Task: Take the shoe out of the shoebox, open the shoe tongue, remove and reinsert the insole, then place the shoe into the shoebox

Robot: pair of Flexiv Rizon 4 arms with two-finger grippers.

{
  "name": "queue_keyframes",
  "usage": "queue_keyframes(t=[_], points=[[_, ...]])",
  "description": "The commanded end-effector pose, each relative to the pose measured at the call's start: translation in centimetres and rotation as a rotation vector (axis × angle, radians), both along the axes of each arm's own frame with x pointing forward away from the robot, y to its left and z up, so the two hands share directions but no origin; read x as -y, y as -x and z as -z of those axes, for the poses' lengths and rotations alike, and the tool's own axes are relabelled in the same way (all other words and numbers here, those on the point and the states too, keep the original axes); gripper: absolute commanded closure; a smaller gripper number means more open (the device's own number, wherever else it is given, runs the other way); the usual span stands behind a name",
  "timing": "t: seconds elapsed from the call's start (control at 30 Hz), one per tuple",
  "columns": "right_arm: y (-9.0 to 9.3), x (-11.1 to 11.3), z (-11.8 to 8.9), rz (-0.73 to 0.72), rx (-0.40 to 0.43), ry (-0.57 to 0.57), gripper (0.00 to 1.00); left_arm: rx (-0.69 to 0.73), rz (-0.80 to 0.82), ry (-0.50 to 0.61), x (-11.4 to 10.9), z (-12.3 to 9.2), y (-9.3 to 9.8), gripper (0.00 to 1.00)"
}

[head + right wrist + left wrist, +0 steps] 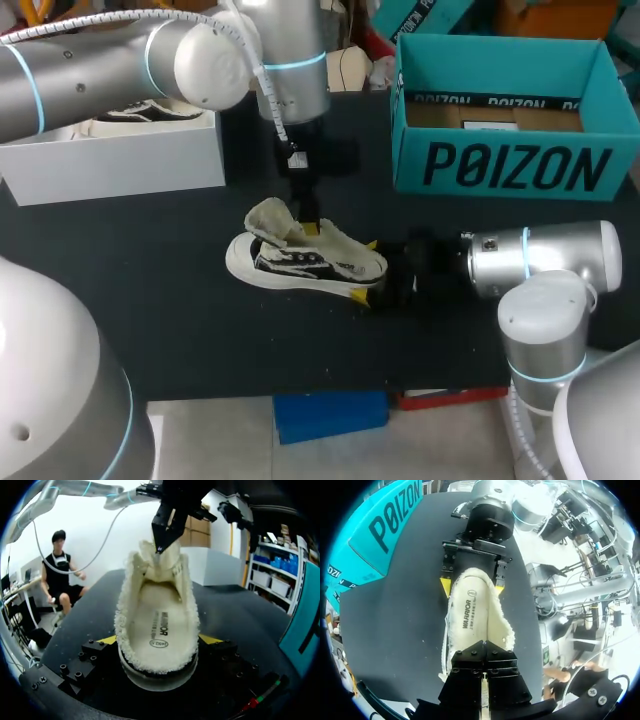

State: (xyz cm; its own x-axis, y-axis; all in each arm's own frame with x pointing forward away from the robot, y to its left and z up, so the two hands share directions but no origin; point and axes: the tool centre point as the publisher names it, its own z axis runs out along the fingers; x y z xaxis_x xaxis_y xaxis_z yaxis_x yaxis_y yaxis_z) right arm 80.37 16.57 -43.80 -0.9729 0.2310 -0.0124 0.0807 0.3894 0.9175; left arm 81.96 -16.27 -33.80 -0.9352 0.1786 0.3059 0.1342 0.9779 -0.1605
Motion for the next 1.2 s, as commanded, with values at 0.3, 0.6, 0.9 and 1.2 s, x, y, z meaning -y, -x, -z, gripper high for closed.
queue_keyframes(t=[0.3,0.6,0.9,1.2], points=[[0.0,-0.1,0.2,0.001,-0.001,0.0,1.0,-0.085,0.043,0.01,1.6,2.3,-0.8,1.0],[0.0,-0.1,0.2,0.001,-0.001,0.0,1.0,-0.123,0.048,0.031,1.6,3.9,0.2,1.0],[0.0,-0.1,0.2,0.001,-0.001,0.0,1.0,-0.142,0.088,0.01,1.8,5.3,2.4,1.0],[0.0,-0.1,0.2,0.001,-0.001,0.0,1.0,-0.154,0.107,-0.009,2.0,6.7,3.4,1.0]])
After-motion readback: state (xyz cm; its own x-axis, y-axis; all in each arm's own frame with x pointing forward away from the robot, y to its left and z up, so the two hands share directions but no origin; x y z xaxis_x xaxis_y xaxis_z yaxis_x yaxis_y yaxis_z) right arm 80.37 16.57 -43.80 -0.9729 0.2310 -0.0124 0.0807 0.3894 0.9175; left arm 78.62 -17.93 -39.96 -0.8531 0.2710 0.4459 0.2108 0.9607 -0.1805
